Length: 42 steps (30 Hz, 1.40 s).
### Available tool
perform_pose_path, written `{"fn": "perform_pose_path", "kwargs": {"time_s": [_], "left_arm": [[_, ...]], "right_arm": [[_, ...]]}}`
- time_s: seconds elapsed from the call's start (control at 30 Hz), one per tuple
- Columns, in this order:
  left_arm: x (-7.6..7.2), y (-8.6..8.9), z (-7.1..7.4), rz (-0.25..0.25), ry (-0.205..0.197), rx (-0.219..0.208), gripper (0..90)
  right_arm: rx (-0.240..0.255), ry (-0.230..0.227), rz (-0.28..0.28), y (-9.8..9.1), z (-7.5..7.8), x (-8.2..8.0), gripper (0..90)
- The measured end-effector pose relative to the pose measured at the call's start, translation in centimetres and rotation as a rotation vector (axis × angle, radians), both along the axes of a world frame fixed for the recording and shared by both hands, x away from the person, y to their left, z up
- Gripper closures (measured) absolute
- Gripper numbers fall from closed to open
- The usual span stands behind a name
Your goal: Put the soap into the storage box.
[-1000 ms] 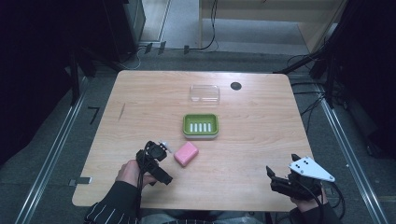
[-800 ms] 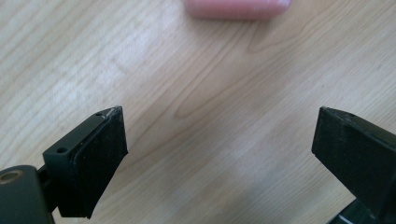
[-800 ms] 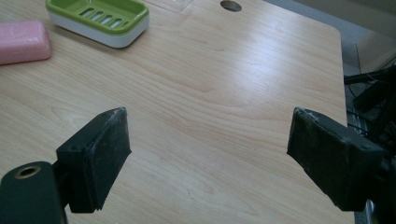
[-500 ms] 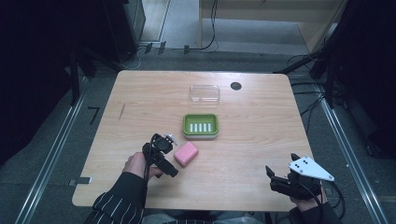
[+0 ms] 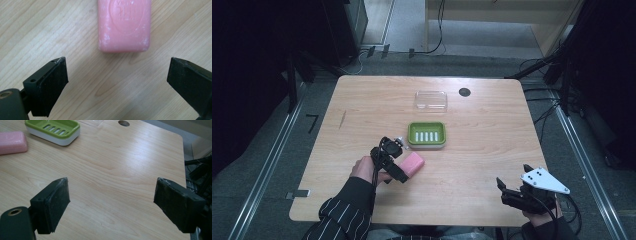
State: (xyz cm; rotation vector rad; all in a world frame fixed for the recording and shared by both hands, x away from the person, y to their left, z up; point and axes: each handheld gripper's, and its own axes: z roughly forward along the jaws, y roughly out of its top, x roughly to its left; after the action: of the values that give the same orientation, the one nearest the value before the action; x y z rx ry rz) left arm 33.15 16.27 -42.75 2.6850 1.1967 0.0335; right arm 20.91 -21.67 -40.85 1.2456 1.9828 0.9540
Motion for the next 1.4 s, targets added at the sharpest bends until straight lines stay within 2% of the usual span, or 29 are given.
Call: {"fn": "perform_pose_path", "kwargs": {"time_s": [0.2, 0.4, 0.67, 0.77, 1.1, 1.4], "left_arm": [[0.7, -0.8, 0.0, -0.019, 0.006, 0.004, 3.6], [1.2, -1.2, 0.1, -0.013, 0.003, -0.006, 3.6], [2.0, -2.1, -0.1, -0.028, 0.007, -0.003, 3.6], [2.4, -2.5, -0.3, -0.033, 0.014, -0.018, 3.5], [3.4, -3.9, -1.1, -0.036, 0.03, 0.006, 3.6], [4.2, -4.6, -1.9, -0.018, 0.04, 0.033, 5.3]], "right_arm": [[0.001, 0.0, 0.0, 0.0, 0.0, 0.0, 13.5], [0.002, 0.0, 0.0, 0.0, 0.0, 0.0, 13.5], [0.002, 0.001, -0.001, 0.0, 0.0, 0.0, 13.5], [0.002, 0.001, 0.0, 0.0, 0.0, 0.0, 13.5], [0.002, 0.001, 0.0, -0.1, 0.0, 0.1, 13.5], [0.002, 0.001, 0.0, -0.1, 0.0, 0.1, 13.4]]}}
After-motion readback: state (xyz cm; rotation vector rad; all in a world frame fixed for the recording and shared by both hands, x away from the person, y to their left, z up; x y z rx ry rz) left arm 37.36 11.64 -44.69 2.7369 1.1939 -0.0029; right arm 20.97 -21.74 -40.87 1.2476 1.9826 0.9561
